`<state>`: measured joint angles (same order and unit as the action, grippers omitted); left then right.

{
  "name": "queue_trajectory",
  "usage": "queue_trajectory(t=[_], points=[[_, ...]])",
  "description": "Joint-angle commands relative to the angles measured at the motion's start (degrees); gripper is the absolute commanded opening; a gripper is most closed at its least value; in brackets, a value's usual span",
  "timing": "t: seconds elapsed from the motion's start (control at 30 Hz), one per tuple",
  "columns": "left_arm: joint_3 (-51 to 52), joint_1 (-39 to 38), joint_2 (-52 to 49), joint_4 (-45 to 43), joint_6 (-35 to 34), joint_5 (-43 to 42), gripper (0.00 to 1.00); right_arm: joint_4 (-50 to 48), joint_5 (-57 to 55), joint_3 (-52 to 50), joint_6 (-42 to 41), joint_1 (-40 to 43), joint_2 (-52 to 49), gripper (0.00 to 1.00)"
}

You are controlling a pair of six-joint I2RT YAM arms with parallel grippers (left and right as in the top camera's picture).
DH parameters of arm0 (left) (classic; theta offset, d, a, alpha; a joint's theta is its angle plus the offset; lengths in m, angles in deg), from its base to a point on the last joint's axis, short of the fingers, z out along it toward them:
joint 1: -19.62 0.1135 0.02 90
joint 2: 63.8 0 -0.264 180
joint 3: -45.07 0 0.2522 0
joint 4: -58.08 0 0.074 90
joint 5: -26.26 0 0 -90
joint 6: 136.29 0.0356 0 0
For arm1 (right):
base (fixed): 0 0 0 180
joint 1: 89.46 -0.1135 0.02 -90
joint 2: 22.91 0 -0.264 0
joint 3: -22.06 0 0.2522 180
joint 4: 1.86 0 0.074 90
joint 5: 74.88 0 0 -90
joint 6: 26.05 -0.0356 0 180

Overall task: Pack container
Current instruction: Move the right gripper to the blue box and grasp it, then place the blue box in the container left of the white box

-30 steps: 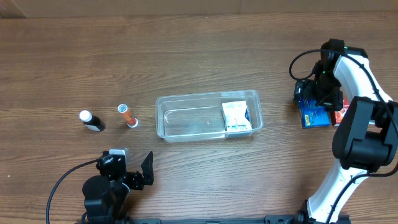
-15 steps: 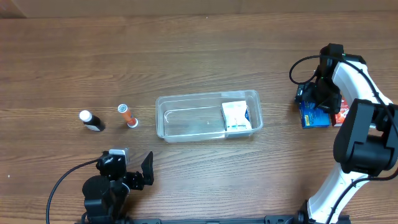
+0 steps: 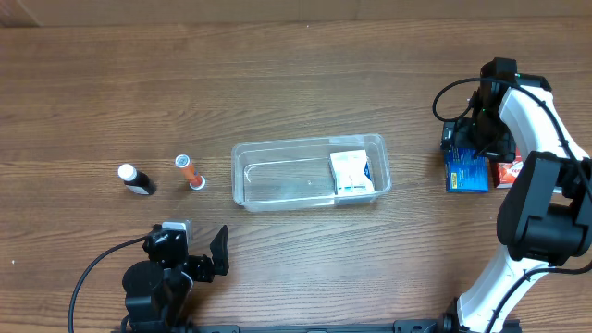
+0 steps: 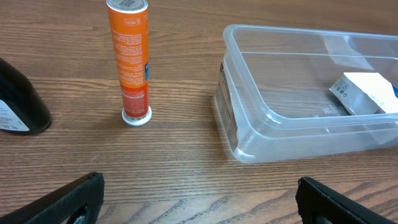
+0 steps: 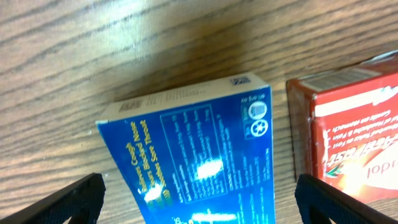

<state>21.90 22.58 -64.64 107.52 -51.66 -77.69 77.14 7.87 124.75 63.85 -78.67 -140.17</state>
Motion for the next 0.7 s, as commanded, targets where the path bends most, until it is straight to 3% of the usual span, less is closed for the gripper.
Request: queue_trajectory(t=[0.0, 0.33, 0.47, 0.57, 0.67], points=[[0.2, -0.3, 0.6, -0.1, 1.1, -0.2, 1.00, -0.5, -1.0, 0.2, 0.5, 0.2, 2.1, 1.00], [0.2, -0.3, 0.6, -0.1, 1.1, -0.2, 1.00, -6.5, 0.7, -8.1, 0.3, 0.2, 2.1, 1.00], [0.2, -0.3, 0.6, -0.1, 1.1, -0.2, 1.00, -5.2, 2.0, -8.1, -5.2, 0.2, 2.1, 0.98], [0.2, -0.3, 0.6, -0.1, 1.1, -0.2, 1.00, -2.5, 8.1, -7.5, -5.7, 0.2, 2.2, 0.77], [0.2, -0.3, 0.6, -0.1, 1.1, -0.2, 1.00, -0.3, 8.9, -6.4, -7.5, 0.1, 4.5, 0.69]])
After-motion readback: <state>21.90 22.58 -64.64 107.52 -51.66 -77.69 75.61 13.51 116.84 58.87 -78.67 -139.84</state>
